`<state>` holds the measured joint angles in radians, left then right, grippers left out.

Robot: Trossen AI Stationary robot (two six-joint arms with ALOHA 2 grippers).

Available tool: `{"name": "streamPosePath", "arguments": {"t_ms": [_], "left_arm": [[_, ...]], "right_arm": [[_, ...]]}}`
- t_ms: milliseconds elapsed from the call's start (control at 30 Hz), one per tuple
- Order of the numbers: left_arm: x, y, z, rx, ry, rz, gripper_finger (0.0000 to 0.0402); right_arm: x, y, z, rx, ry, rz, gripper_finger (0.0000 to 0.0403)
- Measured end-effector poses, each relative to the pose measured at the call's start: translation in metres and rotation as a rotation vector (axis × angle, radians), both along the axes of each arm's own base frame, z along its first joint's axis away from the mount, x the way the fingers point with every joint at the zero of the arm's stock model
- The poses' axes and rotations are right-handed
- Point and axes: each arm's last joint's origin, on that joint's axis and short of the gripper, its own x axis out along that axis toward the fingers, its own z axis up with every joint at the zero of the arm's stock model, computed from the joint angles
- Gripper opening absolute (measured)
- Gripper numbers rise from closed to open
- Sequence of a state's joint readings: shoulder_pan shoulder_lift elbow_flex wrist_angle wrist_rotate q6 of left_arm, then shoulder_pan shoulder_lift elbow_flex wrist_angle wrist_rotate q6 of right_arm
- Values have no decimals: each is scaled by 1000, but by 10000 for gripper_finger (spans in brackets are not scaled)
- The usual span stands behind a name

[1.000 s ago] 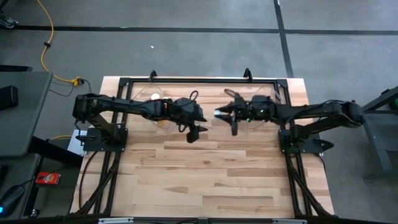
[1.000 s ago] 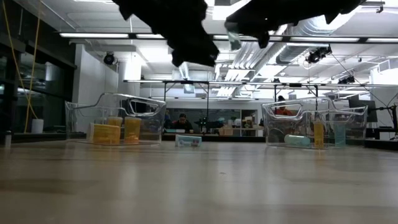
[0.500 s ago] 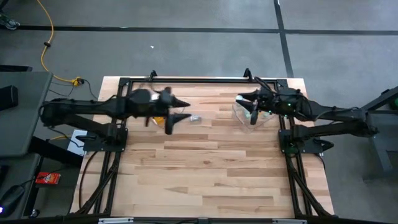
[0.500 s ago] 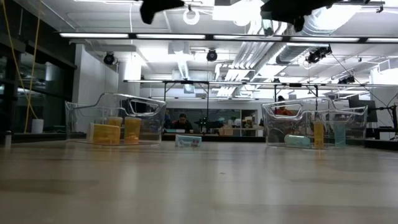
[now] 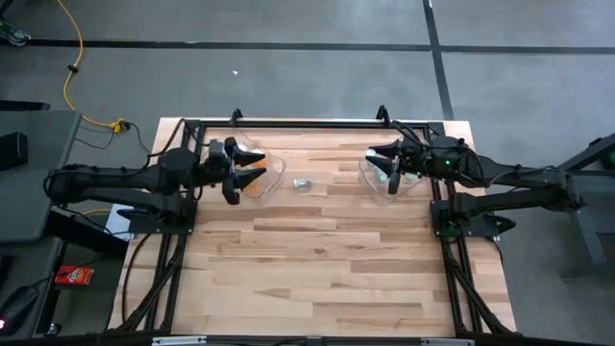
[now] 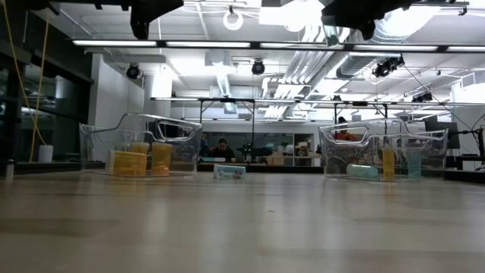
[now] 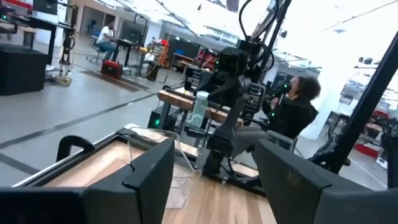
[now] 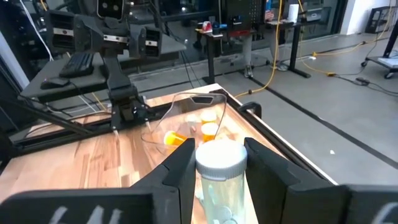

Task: Pick and place medicine bottles into bin by pill shape (circle, oval)
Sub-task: Put the green tablet bottle into the right transparent bin

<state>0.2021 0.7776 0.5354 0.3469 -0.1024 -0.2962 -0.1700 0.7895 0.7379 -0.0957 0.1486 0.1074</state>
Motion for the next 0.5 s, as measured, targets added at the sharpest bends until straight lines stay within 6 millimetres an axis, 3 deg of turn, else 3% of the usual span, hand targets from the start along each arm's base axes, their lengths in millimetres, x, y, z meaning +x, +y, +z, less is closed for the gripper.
{"name": "streamPosePath", "arguments": {"t_ms": [367, 500], "left_arm": [[1, 0, -1, 3, 10, -15, 211], [1, 0, -1, 25, 17, -13, 211]], "right_arm": [[0, 0, 0, 29, -11, -5, 101], [-4, -5, -12, 162, 69, -116, 101]]}}
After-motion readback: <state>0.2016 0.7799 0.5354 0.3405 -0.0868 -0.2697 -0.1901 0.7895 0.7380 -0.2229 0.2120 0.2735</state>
